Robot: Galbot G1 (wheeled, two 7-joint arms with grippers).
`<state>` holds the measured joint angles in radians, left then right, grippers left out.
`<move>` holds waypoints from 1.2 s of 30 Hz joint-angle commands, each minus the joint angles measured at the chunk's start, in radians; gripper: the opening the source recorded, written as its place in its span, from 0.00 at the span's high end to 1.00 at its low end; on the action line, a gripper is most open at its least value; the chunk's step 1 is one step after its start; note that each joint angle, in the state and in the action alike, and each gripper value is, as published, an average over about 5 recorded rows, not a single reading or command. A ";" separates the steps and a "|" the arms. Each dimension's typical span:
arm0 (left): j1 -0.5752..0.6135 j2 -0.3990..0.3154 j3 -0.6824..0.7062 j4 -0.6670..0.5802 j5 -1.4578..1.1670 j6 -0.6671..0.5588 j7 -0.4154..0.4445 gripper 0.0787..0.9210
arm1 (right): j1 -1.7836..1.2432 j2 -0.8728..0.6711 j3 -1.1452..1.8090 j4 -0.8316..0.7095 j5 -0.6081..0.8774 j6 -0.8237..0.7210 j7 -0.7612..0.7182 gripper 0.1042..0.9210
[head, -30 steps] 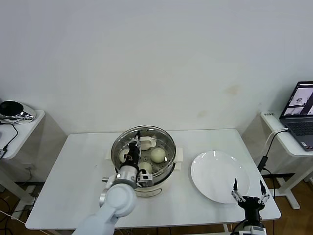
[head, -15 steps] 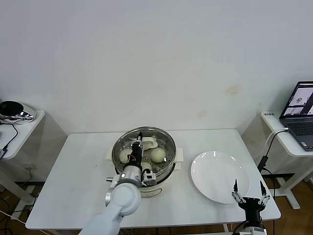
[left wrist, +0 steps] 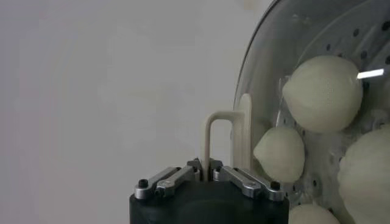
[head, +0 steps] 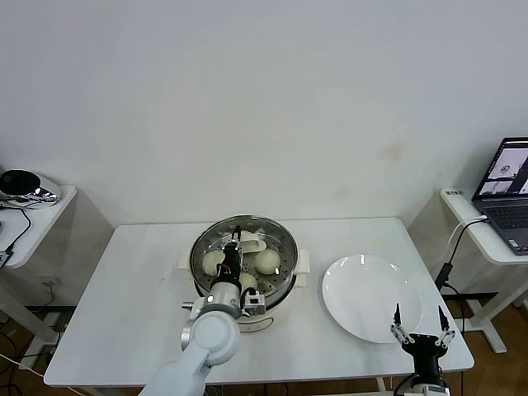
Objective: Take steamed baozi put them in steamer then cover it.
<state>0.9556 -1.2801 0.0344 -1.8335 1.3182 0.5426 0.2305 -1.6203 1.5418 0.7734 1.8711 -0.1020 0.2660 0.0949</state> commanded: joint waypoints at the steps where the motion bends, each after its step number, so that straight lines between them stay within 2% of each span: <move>1: 0.001 -0.011 0.000 0.011 0.003 -0.005 -0.010 0.92 | -0.001 0.001 0.000 0.001 -0.001 0.001 -0.001 0.12; 6: 0.010 -0.013 -0.004 0.003 0.005 -0.016 -0.015 0.92 | 0.000 0.001 -0.002 0.001 -0.001 0.000 -0.002 0.12; 9: 0.025 -0.009 -0.005 -0.017 0.007 -0.019 -0.023 0.86 | 0.001 0.000 -0.003 0.000 -0.001 0.000 -0.002 0.12; 15: 0.093 0.022 -0.022 -0.097 0.025 -0.037 -0.034 0.66 | -0.001 -0.002 -0.007 0.002 0.000 0.000 -0.002 0.12; 21: 0.213 0.078 -0.062 -0.259 -0.005 -0.064 -0.063 0.45 | -0.003 -0.005 -0.011 0.001 -0.001 0.001 -0.002 0.12; 25: 0.344 0.094 -0.126 -0.397 -0.101 -0.116 -0.140 0.32 | -0.007 -0.012 -0.015 0.002 0.002 0.002 -0.002 0.12; 28: 0.494 0.118 -0.217 -0.476 -0.306 -0.154 -0.246 0.22 | -0.009 -0.015 -0.019 0.007 0.003 0.000 -0.004 0.12; 30: 0.599 0.133 -0.311 -0.499 -0.511 -0.229 -0.336 0.16 | -0.010 -0.016 -0.024 0.009 0.005 0.000 -0.008 0.12; 32: 0.696 0.125 -0.430 -0.482 -0.800 -0.404 -0.405 0.13 | -0.012 -0.017 -0.032 0.009 0.009 0.001 -0.012 0.12; 34: 0.768 0.092 -0.548 -0.435 -1.079 -0.590 -0.435 0.12 | -0.016 -0.019 -0.045 0.010 0.013 0.002 -0.016 0.12; 36: 0.824 0.059 -0.638 -0.386 -1.261 -0.692 -0.445 0.12 | -0.023 -0.023 -0.062 0.015 0.017 0.004 -0.022 0.12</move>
<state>1.3608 -1.1868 -0.1811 -2.1731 1.0399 0.3557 0.0176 -1.6334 1.5253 0.7440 1.8766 -0.0935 0.2670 0.0828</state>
